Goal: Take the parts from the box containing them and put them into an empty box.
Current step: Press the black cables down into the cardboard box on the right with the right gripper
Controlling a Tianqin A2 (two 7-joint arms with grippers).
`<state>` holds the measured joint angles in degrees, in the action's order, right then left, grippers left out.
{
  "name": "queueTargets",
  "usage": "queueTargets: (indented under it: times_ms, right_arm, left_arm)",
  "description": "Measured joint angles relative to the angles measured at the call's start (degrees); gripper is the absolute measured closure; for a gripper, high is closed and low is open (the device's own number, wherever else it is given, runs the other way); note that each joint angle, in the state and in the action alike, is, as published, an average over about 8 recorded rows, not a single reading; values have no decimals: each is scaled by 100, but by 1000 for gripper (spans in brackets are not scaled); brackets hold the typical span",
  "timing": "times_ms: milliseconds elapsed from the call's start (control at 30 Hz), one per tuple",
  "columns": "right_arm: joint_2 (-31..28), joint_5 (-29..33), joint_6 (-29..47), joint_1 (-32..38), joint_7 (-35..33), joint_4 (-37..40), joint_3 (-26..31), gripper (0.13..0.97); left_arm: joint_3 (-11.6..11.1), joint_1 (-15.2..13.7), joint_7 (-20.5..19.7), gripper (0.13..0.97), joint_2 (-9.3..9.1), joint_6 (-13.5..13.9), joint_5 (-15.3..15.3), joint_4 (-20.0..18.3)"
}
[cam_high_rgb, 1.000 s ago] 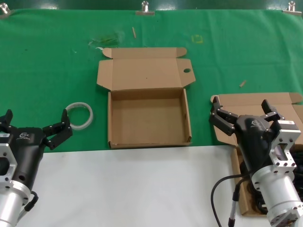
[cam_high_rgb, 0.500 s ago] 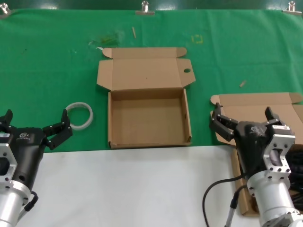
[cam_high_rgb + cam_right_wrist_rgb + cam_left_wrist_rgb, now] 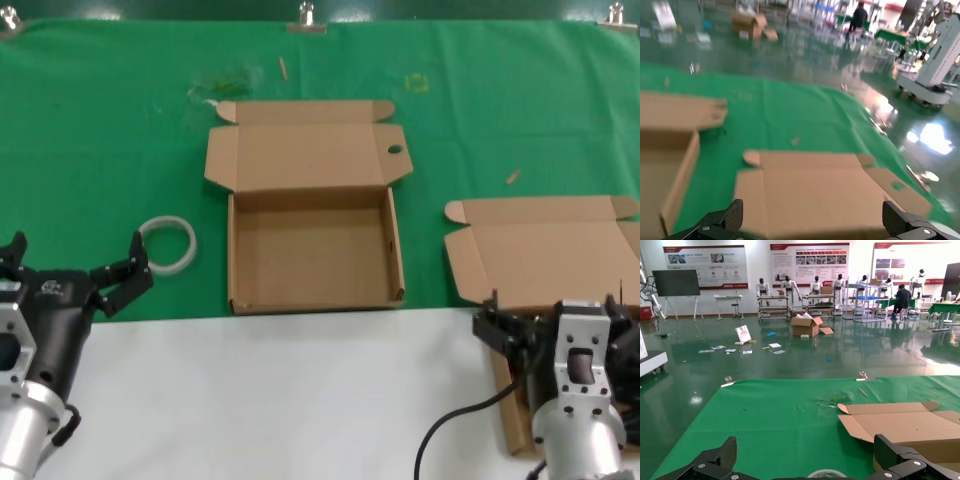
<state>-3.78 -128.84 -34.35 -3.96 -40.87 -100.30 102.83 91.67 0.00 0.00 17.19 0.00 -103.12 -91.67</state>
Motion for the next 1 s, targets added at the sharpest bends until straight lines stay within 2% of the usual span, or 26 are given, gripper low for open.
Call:
queueTargets:
  times_ms: [233,533,767,1000]
  right_arm:
    - [0,-708,-1125,-137,-1833,-521,-13,129]
    - [0,-1526,-2131,-12,-4157,-1042,-183,129]
    - [0,-2147,-2618,221,-5732,-1119,-405,129]
    - [0,-2533,-2893,444,-6941,-940,-674,129]
  left_arm:
    - [0,0,0,132,0,0,0,0]
    - [0,0,0,132,0,0,0,0]
    - [0,0,0,132,0,0,0,0]
    - [0,0,0,132,0,0,0,0]
